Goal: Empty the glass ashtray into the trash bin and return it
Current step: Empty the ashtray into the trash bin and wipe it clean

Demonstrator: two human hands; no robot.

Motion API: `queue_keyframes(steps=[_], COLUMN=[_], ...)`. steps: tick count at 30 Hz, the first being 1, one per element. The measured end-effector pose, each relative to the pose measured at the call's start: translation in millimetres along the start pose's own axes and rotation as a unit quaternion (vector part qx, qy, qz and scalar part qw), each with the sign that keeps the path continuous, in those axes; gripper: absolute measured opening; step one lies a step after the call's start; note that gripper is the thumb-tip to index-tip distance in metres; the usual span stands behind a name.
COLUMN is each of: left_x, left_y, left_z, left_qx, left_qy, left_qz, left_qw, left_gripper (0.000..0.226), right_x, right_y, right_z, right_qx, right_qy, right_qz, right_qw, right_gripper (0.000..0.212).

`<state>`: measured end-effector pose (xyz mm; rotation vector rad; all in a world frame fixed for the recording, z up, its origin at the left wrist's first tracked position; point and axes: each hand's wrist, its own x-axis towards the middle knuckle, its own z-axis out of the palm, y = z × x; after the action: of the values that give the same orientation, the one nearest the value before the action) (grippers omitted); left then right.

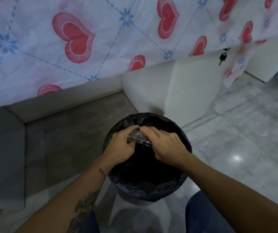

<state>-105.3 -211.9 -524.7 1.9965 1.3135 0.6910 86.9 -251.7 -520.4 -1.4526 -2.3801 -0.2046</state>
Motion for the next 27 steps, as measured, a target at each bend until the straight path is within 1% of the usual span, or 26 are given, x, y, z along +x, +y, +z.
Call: queue_keyframes(steps=[2,4,5,6,7,8,9,10,11,12,13,15,17,18,20,22,27], left_x=[1.2,0.5,-0.4,-1.7,-3.7,-5.9,-8.2,-10.7,-13.5,-16.6,-19.8,-26.5,-32.0,-34.3,-39.1,-44.0,-46.6], left_y=[4.0,5.3,5.7,6.3,7.2,7.4,6.9,5.6,3.7,1.2,-2.1,-9.1,-16.9,-20.9,-26.9,-29.7,-32.6], left_z=[-2.9,-3.0,-1.9,-0.1,1.6,3.1,3.7,3.6,2.8,1.3,-0.3,-3.2,-3.6,-2.8,0.2,2.3,0.0], left_qx=[0.017,0.037,0.043,0.043,0.039,0.032,0.023,0.019,0.024,0.035,0.048,0.078,0.128,0.157,0.206,0.229,0.246], left_qy=[-0.006,0.022,0.043,0.067,0.094,0.118,0.137,0.148,0.151,0.149,0.142,0.113,0.073,0.058,0.036,0.024,0.013], left_qz=[0.017,0.034,0.039,0.042,0.044,0.046,0.049,0.054,0.063,0.077,0.096,0.127,0.13,0.127,0.122,0.117,0.129], left_qw=[1.0,0.999,0.997,0.996,0.994,0.991,0.989,0.987,0.986,0.985,0.984,0.982,0.98,0.978,0.97,0.966,0.96], left_gripper=[0.05,0.048,0.046,0.045,0.045,0.046,0.048,0.05,0.052,0.055,0.058,0.065,0.075,0.081,0.091,0.095,0.083], right_x=[-0.2,1.1,2.0,3.1,4.0,4.9,5.2,4.4,2.8,1.2,-0.3,-3.8,-6.1,-6.0,-6.7,-8.8,-9.4], right_y=[-2.6,-2.7,-3.3,-4.0,-4.4,-4.8,-5.2,-5.9,-6.7,-8.7,-10.8,-15.4,-19.3,-20.6,-21.7,-20.9,-21.5], right_z=[-4.5,-9.8,-12.0,-13.3,-13.7,-12.9,-10.8,-7.5,-3.9,-1.3,0.7,5.0,6.4,6.7,8.4,13.9,20.0], right_qx=[0.015,0.043,0.059,0.082,0.119,0.178,0.258,0.333,0.375,0.389,0.379,0.315,0.239,0.21,0.171,0.138,0.103], right_qy=[-0.003,-0.011,-0.015,-0.017,-0.021,-0.035,-0.057,-0.072,-0.075,-0.068,-0.055,-0.029,-0.037,-0.048,-0.07,-0.074,-0.076], right_qz=[0.004,0.031,0.064,0.115,0.179,0.242,0.289,0.311,0.313,0.302,0.283,0.23,0.173,0.15,0.126,0.106,0.081], right_qw=[1.0,0.999,0.996,0.99,0.976,0.953,0.92,0.887,0.87,0.868,0.88,0.921,0.955,0.965,0.975,0.982,0.989], right_gripper=[0.055,0.056,0.057,0.058,0.058,0.056,0.054,0.053,0.055,0.058,0.06,0.06,0.061,0.063,0.067,0.068,0.074])
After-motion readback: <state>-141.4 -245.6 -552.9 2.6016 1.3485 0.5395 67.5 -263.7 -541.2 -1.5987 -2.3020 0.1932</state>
